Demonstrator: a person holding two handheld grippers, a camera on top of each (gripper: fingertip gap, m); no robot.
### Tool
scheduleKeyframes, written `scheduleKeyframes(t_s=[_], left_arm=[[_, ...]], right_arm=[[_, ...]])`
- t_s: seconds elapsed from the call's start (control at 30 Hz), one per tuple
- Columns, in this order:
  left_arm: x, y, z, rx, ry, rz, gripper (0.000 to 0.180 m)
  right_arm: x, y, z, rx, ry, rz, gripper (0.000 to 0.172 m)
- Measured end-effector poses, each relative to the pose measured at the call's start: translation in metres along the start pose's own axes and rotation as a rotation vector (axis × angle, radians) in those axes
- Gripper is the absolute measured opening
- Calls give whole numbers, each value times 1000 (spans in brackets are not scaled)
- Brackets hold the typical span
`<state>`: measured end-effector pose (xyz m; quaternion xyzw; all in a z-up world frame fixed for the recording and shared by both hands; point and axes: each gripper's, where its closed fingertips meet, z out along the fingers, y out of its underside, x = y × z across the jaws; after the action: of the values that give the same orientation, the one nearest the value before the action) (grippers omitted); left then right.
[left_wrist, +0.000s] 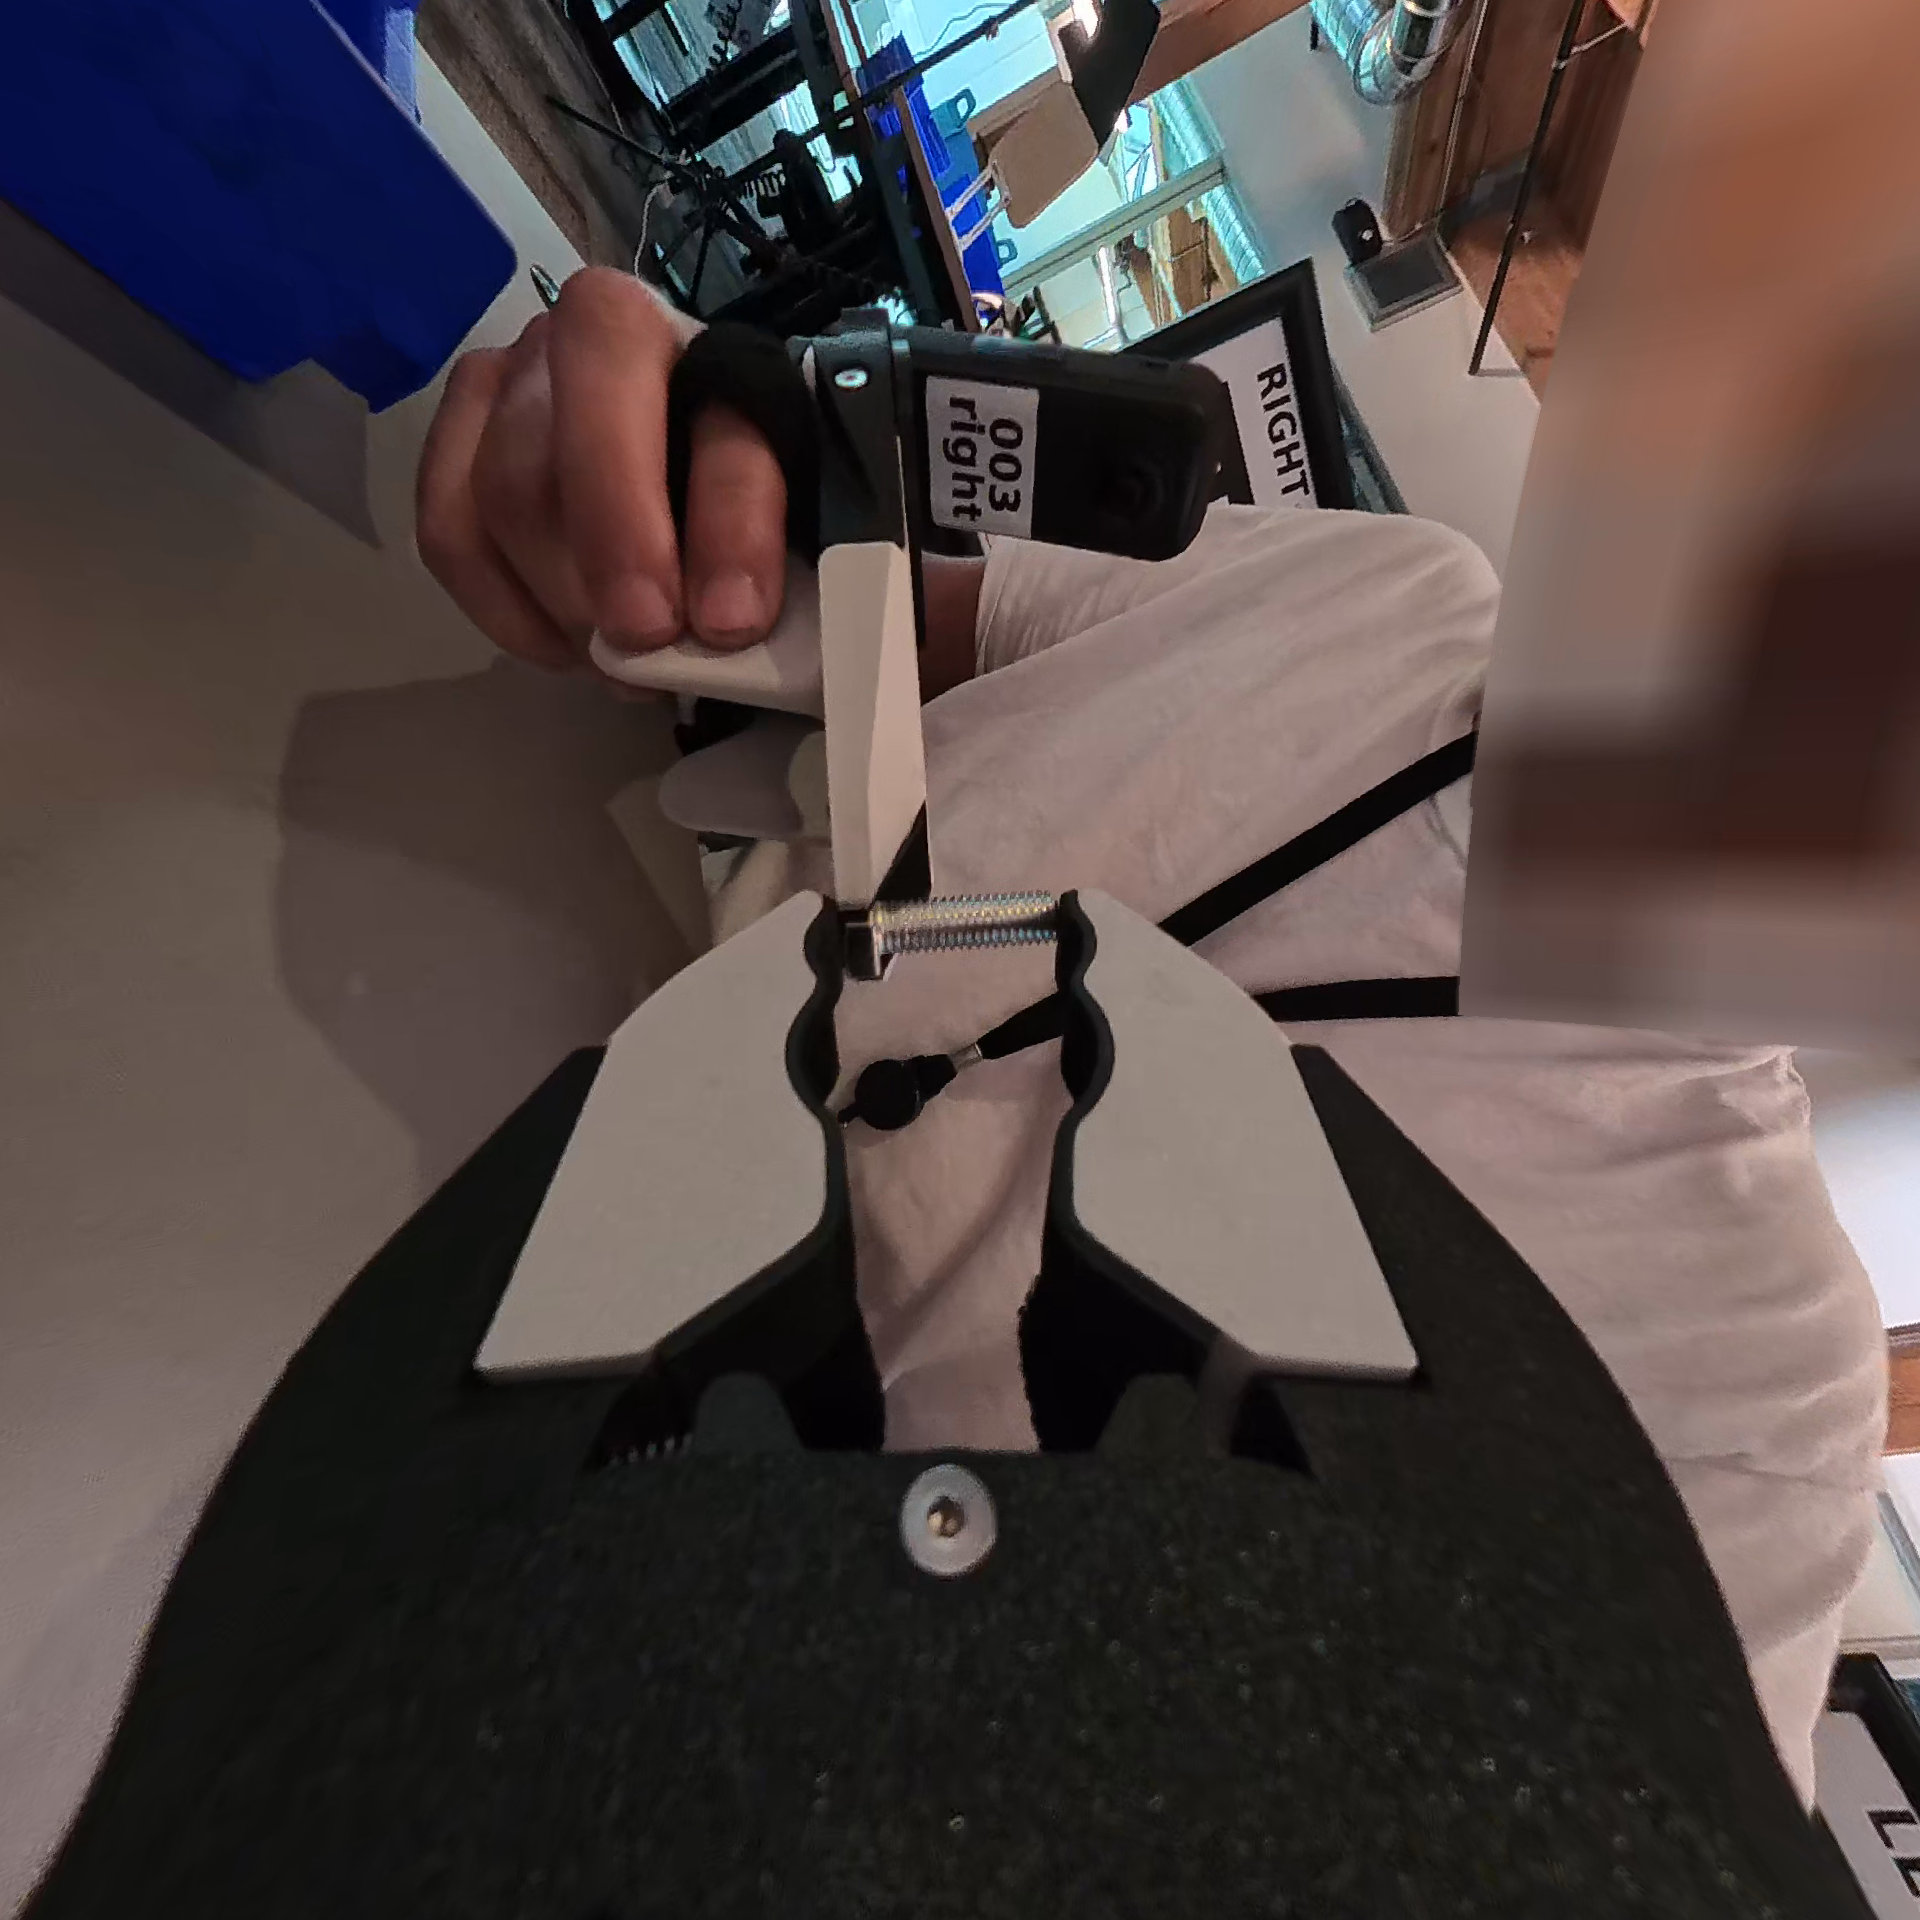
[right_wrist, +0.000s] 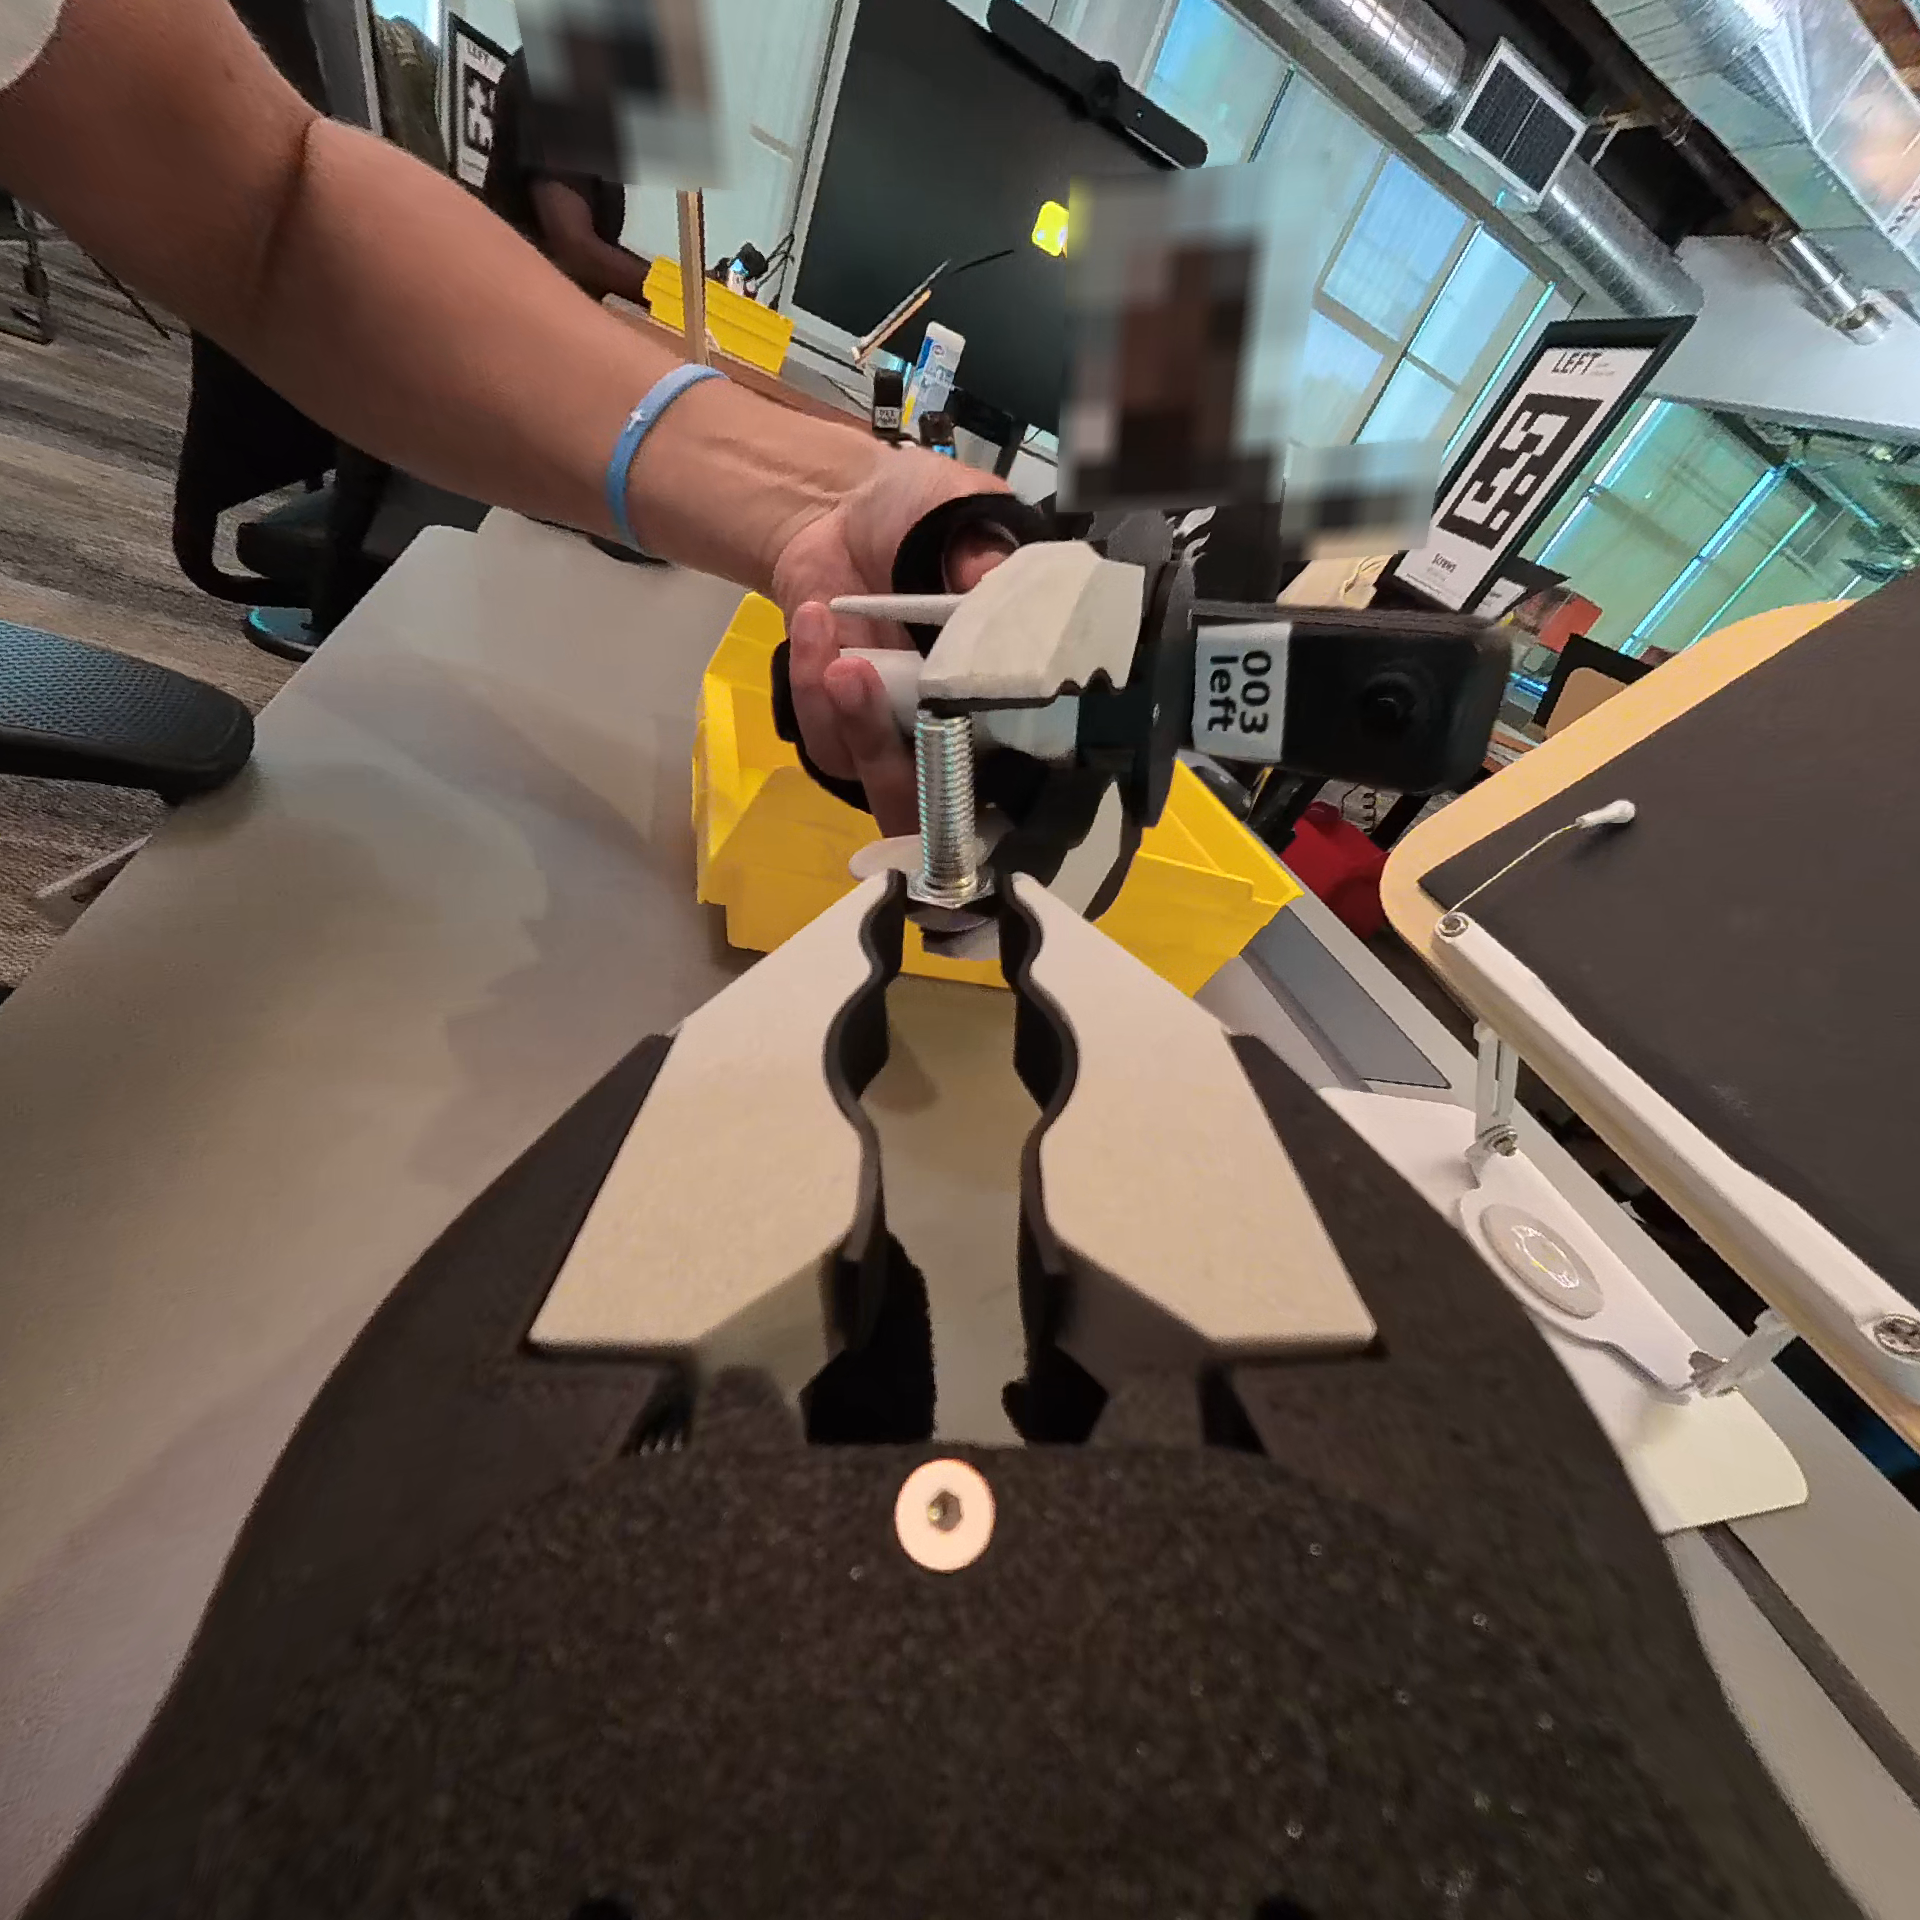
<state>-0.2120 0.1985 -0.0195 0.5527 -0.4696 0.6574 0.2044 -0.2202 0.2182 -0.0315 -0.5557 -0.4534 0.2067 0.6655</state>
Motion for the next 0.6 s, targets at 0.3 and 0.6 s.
scheduleKeyframes(t_s=[0.3,0.6], left_arm=[[2,-3,3,54,31,-12,39],[17,-19,-44,242,-390,290,42]], right_arm=[[1,-2,-2,49,24,4,17],[22,12,-3,86,13,240,17]])
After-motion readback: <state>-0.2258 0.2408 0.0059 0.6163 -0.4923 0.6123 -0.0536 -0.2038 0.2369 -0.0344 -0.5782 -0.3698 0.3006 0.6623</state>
